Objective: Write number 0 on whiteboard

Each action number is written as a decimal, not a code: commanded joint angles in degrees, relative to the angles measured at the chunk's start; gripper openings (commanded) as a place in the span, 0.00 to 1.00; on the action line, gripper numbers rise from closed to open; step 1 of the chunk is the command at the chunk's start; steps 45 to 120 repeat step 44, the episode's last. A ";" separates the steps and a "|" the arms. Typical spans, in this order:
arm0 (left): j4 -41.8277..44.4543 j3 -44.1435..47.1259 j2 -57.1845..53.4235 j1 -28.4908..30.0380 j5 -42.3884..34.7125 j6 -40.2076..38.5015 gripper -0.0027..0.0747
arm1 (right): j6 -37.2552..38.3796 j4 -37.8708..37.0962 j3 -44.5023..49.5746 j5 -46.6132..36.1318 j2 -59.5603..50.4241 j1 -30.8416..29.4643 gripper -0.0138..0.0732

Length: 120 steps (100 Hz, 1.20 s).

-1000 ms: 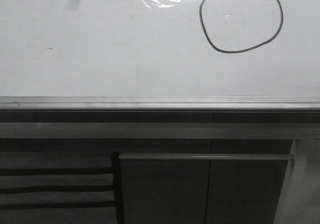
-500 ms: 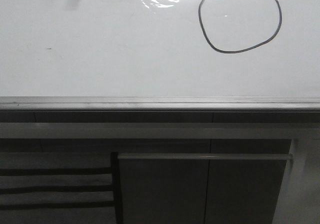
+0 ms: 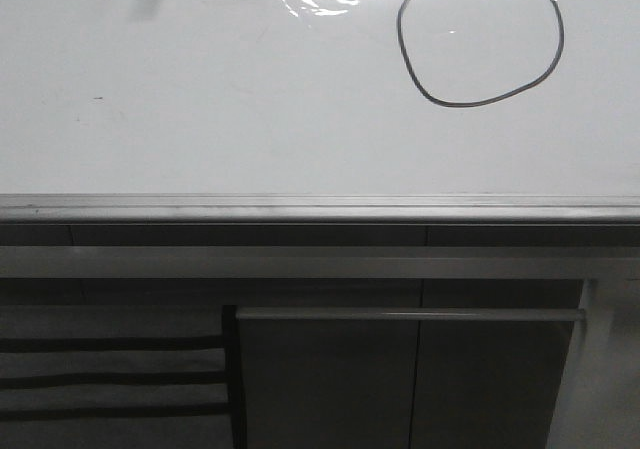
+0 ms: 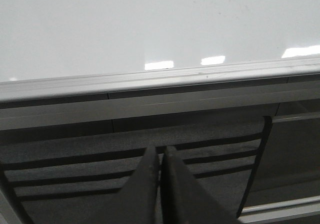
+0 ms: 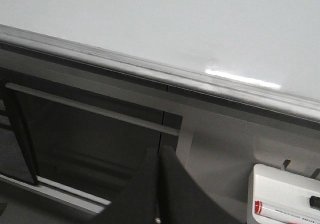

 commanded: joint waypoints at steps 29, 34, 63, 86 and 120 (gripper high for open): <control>-0.65 1.84 0.51 0.22 -4.34 -0.56 0.01 | -0.48 -3.74 0.69 -1.21 -1.05 -0.34 0.08; -0.65 1.84 0.51 0.22 -4.34 -0.56 0.01 | -0.48 -3.74 0.69 -1.21 -1.05 -0.34 0.08; -0.65 1.84 0.51 0.22 -4.34 -0.56 0.01 | -0.48 -3.74 0.69 -1.21 -1.05 -0.34 0.08; -0.65 1.84 0.51 0.22 -4.34 -0.56 0.01 | -0.48 -3.74 0.69 -1.21 -1.05 -0.34 0.08; -0.65 1.84 0.51 0.22 -4.34 -0.56 0.01 | -0.48 -3.74 0.69 -1.21 -1.05 -0.34 0.08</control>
